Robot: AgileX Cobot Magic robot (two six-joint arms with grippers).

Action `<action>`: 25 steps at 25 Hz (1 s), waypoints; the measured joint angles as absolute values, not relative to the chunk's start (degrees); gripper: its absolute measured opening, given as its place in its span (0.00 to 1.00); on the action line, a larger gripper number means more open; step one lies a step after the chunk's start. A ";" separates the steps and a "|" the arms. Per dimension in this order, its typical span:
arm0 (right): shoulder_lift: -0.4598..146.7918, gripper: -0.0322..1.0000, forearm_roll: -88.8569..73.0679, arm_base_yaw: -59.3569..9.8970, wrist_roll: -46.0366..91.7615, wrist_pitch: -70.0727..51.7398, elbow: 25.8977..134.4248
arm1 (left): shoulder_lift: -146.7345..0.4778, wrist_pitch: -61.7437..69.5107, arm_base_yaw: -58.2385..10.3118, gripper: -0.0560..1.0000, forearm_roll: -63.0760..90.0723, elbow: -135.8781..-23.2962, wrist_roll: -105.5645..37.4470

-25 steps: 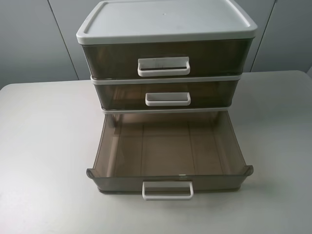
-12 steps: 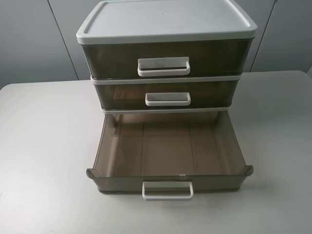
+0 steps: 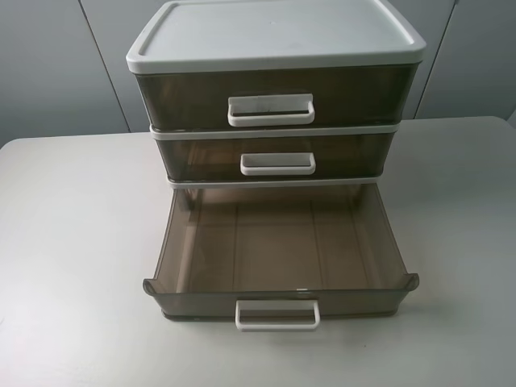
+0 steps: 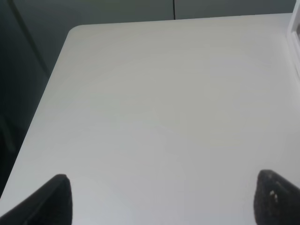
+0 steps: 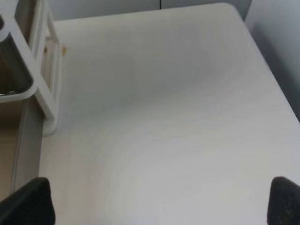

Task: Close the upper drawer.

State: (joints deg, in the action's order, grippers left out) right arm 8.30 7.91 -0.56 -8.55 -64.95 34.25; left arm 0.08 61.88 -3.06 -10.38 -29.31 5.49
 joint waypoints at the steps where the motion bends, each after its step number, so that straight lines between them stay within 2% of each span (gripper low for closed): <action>1: 7.61 0.70 7.91 -0.56 -8.29 -64.71 33.83 | 0.08 61.88 -3.06 0.76 -10.38 -29.31 5.49; 7: 0.31 0.70 7.91 1.83 -6.55 -63.52 30.20 | 0.08 61.88 -3.06 0.76 -10.38 -29.31 5.49; 25: -0.07 0.70 5.92 2.73 -3.81 -62.87 29.39 | 0.08 61.88 -3.06 0.76 -10.38 -29.31 5.49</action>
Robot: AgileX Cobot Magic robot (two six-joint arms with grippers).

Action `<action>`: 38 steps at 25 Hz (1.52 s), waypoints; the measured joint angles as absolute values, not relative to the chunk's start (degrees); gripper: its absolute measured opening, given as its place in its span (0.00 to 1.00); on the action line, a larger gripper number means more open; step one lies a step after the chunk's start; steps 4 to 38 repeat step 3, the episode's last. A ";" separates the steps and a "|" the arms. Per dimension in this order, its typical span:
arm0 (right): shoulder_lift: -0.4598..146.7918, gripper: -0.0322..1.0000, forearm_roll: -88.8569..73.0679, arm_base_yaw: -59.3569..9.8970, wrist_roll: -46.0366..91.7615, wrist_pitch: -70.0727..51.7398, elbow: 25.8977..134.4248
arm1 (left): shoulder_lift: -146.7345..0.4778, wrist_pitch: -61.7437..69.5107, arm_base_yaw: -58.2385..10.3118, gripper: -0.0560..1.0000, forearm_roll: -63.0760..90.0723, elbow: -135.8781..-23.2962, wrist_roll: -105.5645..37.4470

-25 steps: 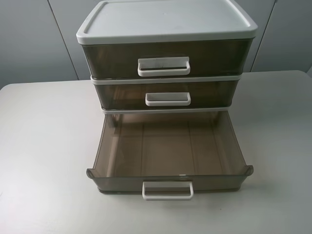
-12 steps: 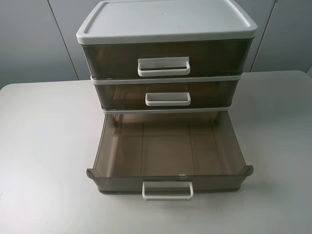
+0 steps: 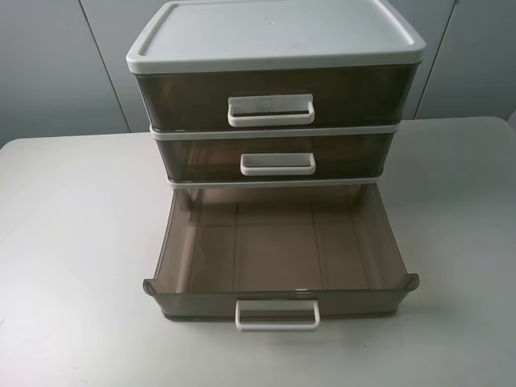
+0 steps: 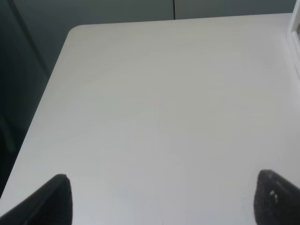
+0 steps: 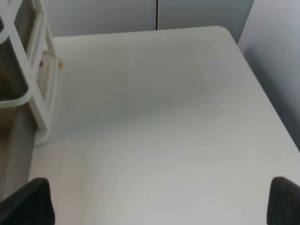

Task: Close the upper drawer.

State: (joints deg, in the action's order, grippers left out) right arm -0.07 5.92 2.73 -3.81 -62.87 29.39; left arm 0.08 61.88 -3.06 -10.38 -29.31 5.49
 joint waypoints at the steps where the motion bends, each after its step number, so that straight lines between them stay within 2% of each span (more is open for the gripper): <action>1: -0.07 0.70 5.67 2.73 -3.81 -62.87 29.39 | 0.08 61.88 -3.06 0.76 -10.38 -29.31 5.49; 38: -0.07 0.70 5.24 2.73 -3.66 -62.87 29.39 | 0.08 61.88 -3.06 0.76 -10.38 -29.31 5.49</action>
